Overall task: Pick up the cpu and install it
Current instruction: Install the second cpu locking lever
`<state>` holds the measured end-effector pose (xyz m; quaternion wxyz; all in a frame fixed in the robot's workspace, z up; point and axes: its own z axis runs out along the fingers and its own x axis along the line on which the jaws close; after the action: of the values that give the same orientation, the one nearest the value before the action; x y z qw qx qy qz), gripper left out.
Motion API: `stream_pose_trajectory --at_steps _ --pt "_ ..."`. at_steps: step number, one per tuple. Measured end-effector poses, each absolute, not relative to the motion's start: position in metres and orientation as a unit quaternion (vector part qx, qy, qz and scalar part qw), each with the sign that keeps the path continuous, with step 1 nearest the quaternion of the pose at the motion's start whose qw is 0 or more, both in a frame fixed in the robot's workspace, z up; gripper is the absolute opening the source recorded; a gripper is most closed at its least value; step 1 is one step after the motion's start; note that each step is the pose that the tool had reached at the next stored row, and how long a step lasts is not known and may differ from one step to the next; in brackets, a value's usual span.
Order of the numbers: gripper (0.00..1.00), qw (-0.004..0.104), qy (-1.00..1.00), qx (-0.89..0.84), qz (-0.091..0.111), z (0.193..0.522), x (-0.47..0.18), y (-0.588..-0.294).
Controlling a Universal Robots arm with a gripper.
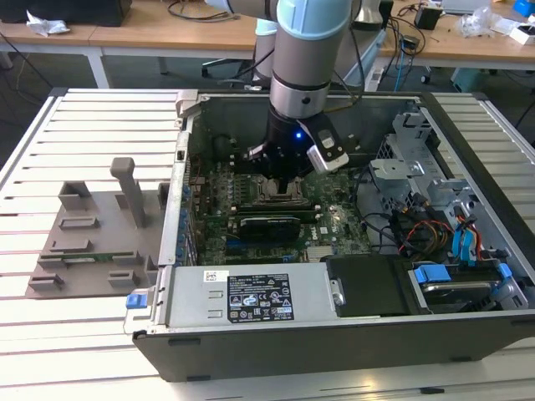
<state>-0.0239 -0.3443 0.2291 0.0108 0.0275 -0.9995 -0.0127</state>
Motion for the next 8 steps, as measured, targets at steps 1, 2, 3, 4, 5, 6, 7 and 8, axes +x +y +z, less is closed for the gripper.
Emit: stream_pose_trajectory --at_steps 1,2,3,4,5,6,7,8 --pt "0.11 0.011 -0.999 0.028 -0.012 0.232 -0.024 -0.344" --pt "0.11 0.011 -0.999 0.027 -0.011 0.236 -0.024 -0.344" --pt "0.11 0.011 -1.0 0.027 -0.011 0.239 -0.024 -0.343" --pt "0.11 0.011 -1.0 0.027 -0.011 0.241 -0.024 -0.343" --pt "0.11 0.011 -1.0 0.027 -0.01 0.244 -0.024 -0.343" --pt "0.11 0.011 -1.0 0.027 -0.009 0.246 -0.024 -0.343" --pt "0.11 0.011 -1.0 0.027 -0.009 0.249 -0.024 -0.342" --pt "0.11 0.011 -1.0 0.027 -0.008 0.251 -0.024 -0.342"
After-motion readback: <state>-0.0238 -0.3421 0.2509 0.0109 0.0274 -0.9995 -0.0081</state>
